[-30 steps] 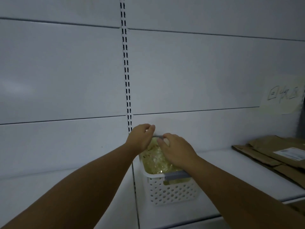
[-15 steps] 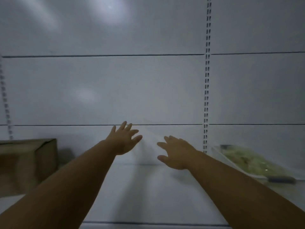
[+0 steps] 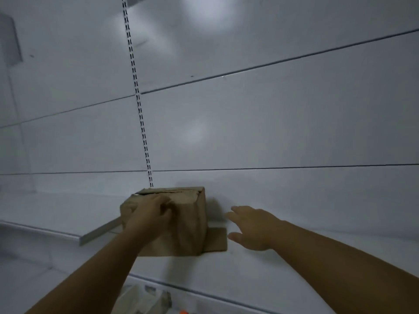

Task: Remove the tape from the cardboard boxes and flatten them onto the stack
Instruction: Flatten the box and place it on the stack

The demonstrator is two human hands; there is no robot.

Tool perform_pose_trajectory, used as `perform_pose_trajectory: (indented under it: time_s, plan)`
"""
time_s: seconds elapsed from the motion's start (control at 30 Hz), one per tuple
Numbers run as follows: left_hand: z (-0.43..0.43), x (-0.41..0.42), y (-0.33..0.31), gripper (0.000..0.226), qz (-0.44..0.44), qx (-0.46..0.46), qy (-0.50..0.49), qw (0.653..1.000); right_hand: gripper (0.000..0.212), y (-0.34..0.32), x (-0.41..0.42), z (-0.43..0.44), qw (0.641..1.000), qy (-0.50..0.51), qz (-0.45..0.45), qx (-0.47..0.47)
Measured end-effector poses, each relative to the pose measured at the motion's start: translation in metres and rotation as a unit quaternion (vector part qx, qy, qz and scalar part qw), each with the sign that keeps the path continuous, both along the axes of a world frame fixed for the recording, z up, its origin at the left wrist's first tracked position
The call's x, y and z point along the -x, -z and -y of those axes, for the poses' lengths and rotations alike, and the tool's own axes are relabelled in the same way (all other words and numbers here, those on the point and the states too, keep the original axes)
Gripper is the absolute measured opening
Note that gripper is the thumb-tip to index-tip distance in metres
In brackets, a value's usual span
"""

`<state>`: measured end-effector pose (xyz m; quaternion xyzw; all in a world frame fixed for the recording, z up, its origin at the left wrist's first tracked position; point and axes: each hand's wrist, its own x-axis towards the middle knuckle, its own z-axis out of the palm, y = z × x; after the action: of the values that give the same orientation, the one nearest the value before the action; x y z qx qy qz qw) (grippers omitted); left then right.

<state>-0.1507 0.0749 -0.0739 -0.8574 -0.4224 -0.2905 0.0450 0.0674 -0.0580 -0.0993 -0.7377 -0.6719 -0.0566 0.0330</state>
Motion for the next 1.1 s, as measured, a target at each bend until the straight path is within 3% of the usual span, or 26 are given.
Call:
perform_pose_trajectory:
  time_s: [0.13, 0.3, 0.37, 0.43, 0.5, 0.57, 0.67, 0.8, 0.93, 1.03, 1.1]
  plan:
    - [-0.017, -0.014, -0.003, 0.025, 0.019, -0.005, -0.042, 0.999, 0.058, -0.008, -0.001, -0.051, 0.994, -0.04, -0.068, -0.081]
    - [-0.06, -0.024, -0.02, 0.028, 0.011, 0.057, -0.036, 0.998, 0.048, -0.022, -0.003, -0.113, 0.947, -0.109, -0.236, -0.191]
    - [-0.064, -0.027, -0.02, 0.03, -0.043, 0.064, -0.042, 0.996, 0.046, -0.029, -0.006, -0.136, 0.928, -0.12, -0.302, -0.182]
    - [-0.063, -0.029, -0.017, 0.033, -0.07, 0.044, -0.043, 0.996, 0.044, -0.037, -0.01, -0.156, 0.932, -0.126, -0.322, -0.113]
    - [-0.062, -0.029, -0.013, 0.038, -0.096, 0.001, -0.038, 0.995, 0.043, -0.044, -0.011, -0.171, 0.94, -0.12, -0.314, -0.056]
    - [-0.067, -0.028, -0.01, 0.044, -0.112, -0.025, -0.022, 0.993, 0.044, -0.053, -0.011, -0.18, 0.95, -0.094, -0.291, -0.061]
    - [-0.07, -0.026, -0.009, 0.04, -0.108, -0.005, 0.004, 0.994, 0.038, -0.06, -0.011, -0.185, 0.959, -0.065, -0.276, -0.021]
    - [-0.071, -0.016, -0.003, 0.039, -0.098, -0.014, 0.046, 0.994, 0.048, -0.062, -0.01, -0.179, 0.954, -0.039, -0.296, 0.021]
    - [-0.071, -0.005, 0.0, 0.037, -0.068, -0.009, 0.074, 0.995, 0.044, -0.069, 0.005, -0.176, 0.989, -0.033, -0.14, -0.027]
    - [-0.068, 0.003, 0.002, 0.034, -0.055, -0.007, 0.096, 0.994, 0.036, -0.065, 0.023, -0.172, 0.996, -0.04, -0.049, -0.069]
    - [-0.066, 0.013, 0.007, 0.037, -0.053, -0.013, 0.121, 0.991, 0.031, -0.061, 0.032, -0.167, 0.987, -0.036, 0.046, -0.15]
